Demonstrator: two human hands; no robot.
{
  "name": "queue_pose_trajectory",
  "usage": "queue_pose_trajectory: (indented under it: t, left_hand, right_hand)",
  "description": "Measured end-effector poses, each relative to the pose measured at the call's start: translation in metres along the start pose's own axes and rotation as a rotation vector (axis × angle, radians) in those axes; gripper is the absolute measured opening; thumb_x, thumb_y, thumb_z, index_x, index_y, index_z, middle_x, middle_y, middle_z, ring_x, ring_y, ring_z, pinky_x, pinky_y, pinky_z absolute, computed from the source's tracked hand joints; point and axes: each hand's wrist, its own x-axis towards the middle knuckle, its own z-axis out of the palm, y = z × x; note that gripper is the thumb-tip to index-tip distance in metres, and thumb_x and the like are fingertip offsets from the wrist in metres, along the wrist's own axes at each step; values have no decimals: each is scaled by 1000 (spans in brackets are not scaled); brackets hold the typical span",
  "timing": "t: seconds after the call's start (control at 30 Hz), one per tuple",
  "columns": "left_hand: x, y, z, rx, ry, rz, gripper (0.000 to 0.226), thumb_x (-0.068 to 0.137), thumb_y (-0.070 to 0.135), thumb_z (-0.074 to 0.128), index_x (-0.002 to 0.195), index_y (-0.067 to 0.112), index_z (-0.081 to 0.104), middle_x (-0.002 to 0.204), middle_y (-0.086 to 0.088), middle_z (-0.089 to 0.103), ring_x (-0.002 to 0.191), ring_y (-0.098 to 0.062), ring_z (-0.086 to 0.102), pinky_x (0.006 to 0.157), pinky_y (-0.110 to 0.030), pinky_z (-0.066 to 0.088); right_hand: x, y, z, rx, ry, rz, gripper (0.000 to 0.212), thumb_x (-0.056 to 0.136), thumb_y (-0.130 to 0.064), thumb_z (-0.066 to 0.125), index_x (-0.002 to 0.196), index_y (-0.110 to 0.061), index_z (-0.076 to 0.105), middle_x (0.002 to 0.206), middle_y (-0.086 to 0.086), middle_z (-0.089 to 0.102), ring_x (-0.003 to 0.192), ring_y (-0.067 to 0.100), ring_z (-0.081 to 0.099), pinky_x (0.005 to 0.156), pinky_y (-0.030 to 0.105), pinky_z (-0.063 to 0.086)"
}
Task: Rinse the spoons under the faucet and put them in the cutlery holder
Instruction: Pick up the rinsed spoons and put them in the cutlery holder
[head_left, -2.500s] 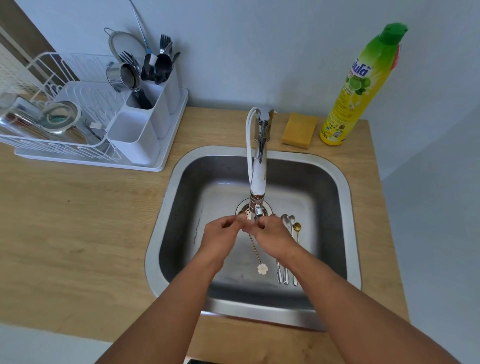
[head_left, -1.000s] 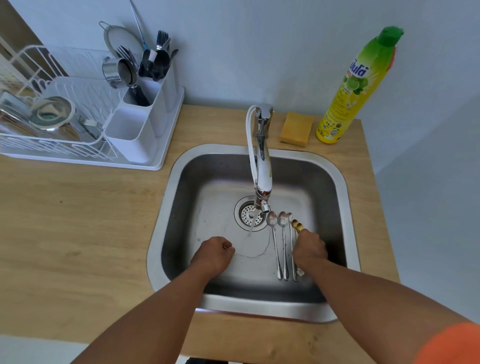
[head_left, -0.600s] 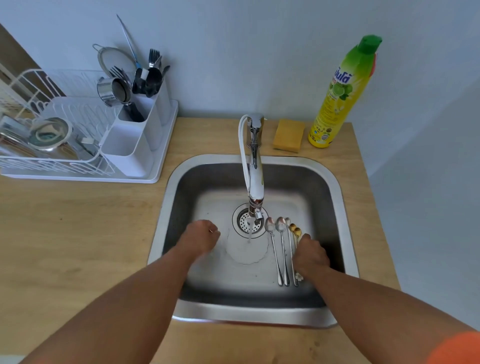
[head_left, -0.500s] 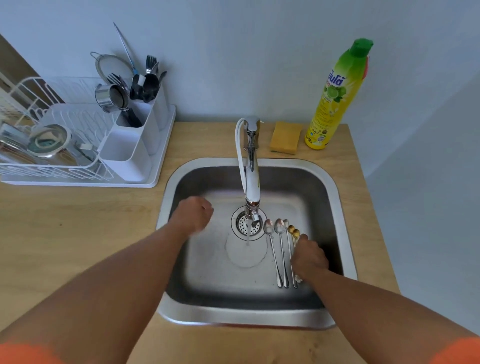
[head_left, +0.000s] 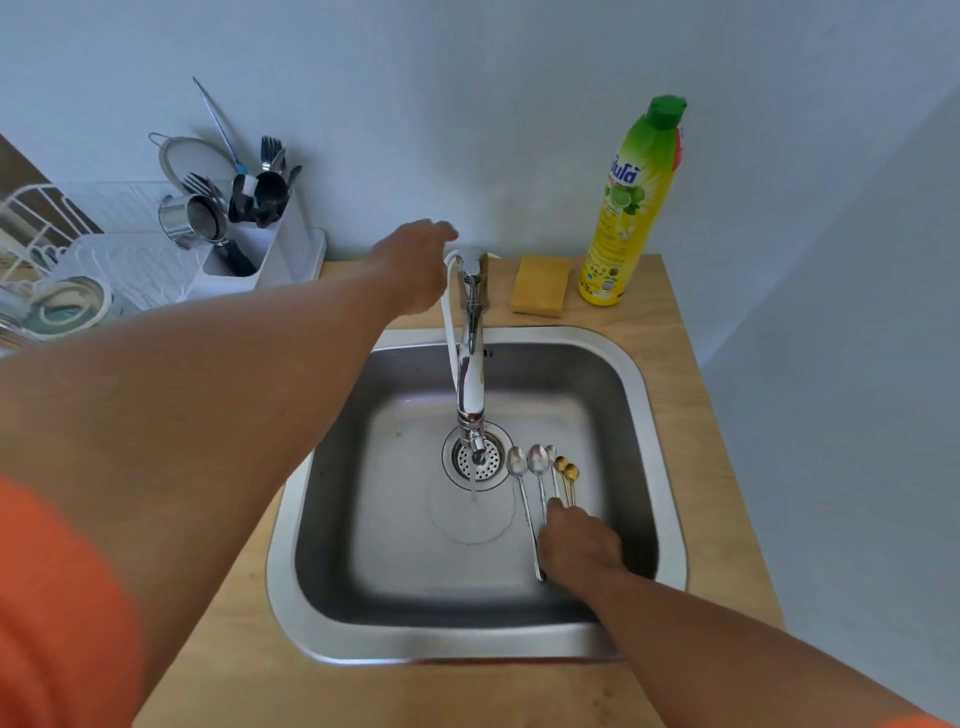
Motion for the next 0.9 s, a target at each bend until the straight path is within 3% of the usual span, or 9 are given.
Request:
queue_pose_trajectory:
  t: [0.17,0.33,0.4,0.47,0.53,0.6,0.67,0.8,0.9]
  left_hand:
    - [-6,15,16,140,-111,103,76,92,-6,39,161,26,31,166,1,36,144,-33,43,104,-45,45]
    - [-16,13,21,209,-90,147,78,88,-8,40,158,24,30,160,-1,43,128,-38,57,92,-50,54]
    - [-24,11,26,196,-114,136,83,88,-7,43,162,24,22,167,2,32,133,-36,55,95,-51,53]
    - [-38,9,37,1,-70,85,75,92,-2,45,161,22,30,168,2,33,139,-32,49,103,-47,48]
    - [-55,3,53,-262,144,31,52,98,4,44,148,16,51,151,-5,55,129,-31,55,101,-44,48]
    - [-75,-6,72,-430,358,-106,33,103,13,45,132,14,61,127,-3,66,110,-23,61,89,-37,49]
    - [-95,-18,92,-498,424,-308,26,105,23,46,125,18,61,112,6,62,96,-11,58,75,-24,42]
    - [-133,-30,136,-537,299,-583,10,105,27,46,101,25,55,94,2,63,76,-11,57,60,-25,38]
    - [-158,-26,169,-523,68,-654,14,103,31,50,98,20,56,99,-8,69,85,-28,64,74,-35,49]
  right_hand:
    - [-3,-5,3,-9,13,-27,28,101,-24,47,128,-17,53,124,8,67,112,30,67,79,34,46]
    - [-3,-5,7,5,-15,12,27,101,-26,46,126,-18,55,127,8,67,115,31,66,86,34,50]
    - [-2,-6,7,23,-20,38,25,101,-26,46,123,-19,56,126,7,67,115,30,66,82,33,47]
    - [0,-6,7,40,-17,54,24,100,-26,47,120,-19,56,123,7,68,112,30,67,76,32,42]
    - [2,-5,5,60,-6,65,21,100,-26,48,117,-19,57,120,7,69,108,29,68,72,31,42]
    - [6,-4,3,88,8,81,18,100,-27,48,114,-20,58,117,6,70,105,28,68,71,32,43]
    - [9,-3,1,117,12,100,18,98,-26,48,112,-20,58,117,6,69,107,29,68,74,33,45]
    - [16,-1,0,136,10,122,18,95,-27,48,109,-21,58,117,6,69,108,30,68,79,35,49]
    - [20,0,1,137,11,133,17,95,-28,48,108,-22,57,115,5,69,105,29,68,79,36,50]
